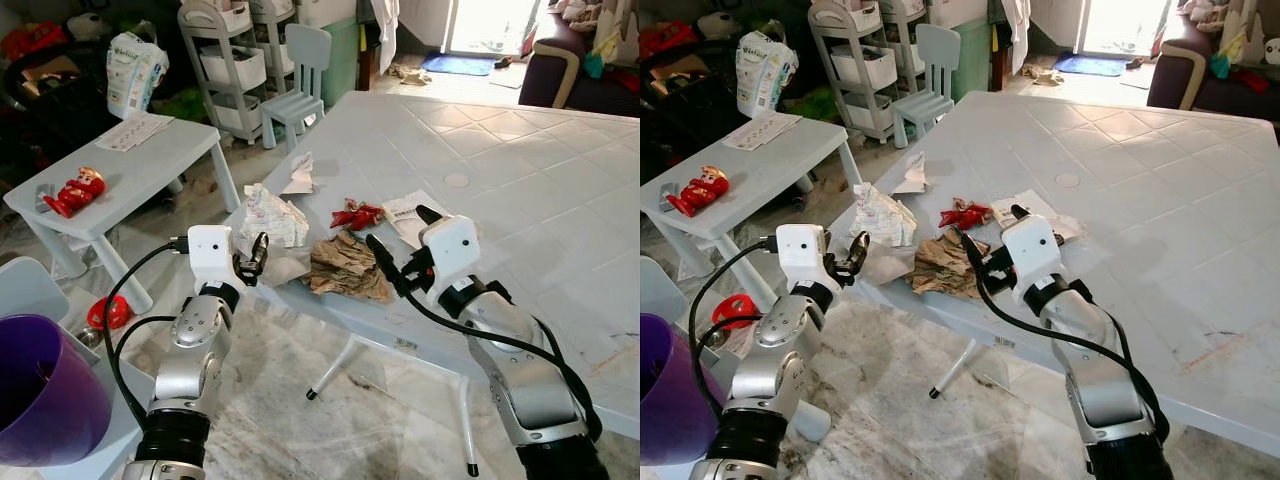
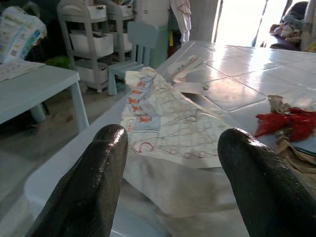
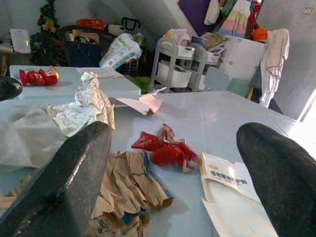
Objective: Picking trash to rubbish bin
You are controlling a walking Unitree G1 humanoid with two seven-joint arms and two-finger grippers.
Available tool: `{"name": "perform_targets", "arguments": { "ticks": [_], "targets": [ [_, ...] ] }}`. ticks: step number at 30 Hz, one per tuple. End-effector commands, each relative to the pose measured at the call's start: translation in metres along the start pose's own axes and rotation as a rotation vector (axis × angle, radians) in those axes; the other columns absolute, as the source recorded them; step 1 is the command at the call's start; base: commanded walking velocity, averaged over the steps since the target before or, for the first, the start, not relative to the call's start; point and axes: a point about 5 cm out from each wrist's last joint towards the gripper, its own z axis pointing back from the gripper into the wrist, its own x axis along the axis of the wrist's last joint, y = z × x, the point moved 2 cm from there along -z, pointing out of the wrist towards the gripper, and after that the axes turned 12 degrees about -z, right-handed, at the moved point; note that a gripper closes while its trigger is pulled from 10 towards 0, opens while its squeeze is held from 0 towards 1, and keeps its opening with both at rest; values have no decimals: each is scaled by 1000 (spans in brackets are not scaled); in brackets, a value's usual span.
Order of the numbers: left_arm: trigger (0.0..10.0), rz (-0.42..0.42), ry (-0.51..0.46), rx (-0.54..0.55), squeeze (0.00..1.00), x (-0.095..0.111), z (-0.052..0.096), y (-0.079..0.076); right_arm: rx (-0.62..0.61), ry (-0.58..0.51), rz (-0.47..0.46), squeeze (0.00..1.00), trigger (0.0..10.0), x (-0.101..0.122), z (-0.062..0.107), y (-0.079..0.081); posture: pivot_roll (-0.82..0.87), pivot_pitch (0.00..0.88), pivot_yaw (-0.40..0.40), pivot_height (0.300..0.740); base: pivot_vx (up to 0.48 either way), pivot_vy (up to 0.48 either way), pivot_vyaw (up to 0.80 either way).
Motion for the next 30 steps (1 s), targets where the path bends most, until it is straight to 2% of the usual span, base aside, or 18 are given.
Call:
{"name": "perform_targets", "arguments": {
  "ticks": [1, 11, 16, 19, 22, 30],
  "targets": [
    [10000, -3, 17, -4, 0, -3, 0, 1, 13, -20, 10, 0, 10000, 7, -1, 4, -31, 0, 54, 740, 0, 0, 0],
    [10000, -5, 20, -28, 0, -3, 0, -2, 13, -33, 31, 0, 10000, 11, -5, 3, -27, 2, 67, 740, 0, 0, 0],
    [10000, -22, 67, -62, 0, -12, 4, -6, 11, -34, 33, 0, 10000, 12, -5, 2, -27, 6, 65, 740, 0, 0, 0],
    [10000, -13, 98, -129, 0, -19, 7, -13, 16, -30, 37, 0, 10000, 11, -5, 3, -26, 9, 63, 740, 0, 0, 0],
    [10000, -17, 97, -143, 0, -19, 7, -15, 17, -28, 40, 0, 10000, 11, -5, 3, -27, 9, 64, 740, 0, 0, 0],
    [10000, -50, 107, -252, 0, -21, 7, -31, 13, -31, 44, 0, 10000, 12, -7, 3, -29, 4, 70, 740, 0, 0, 0]
  ]
}}
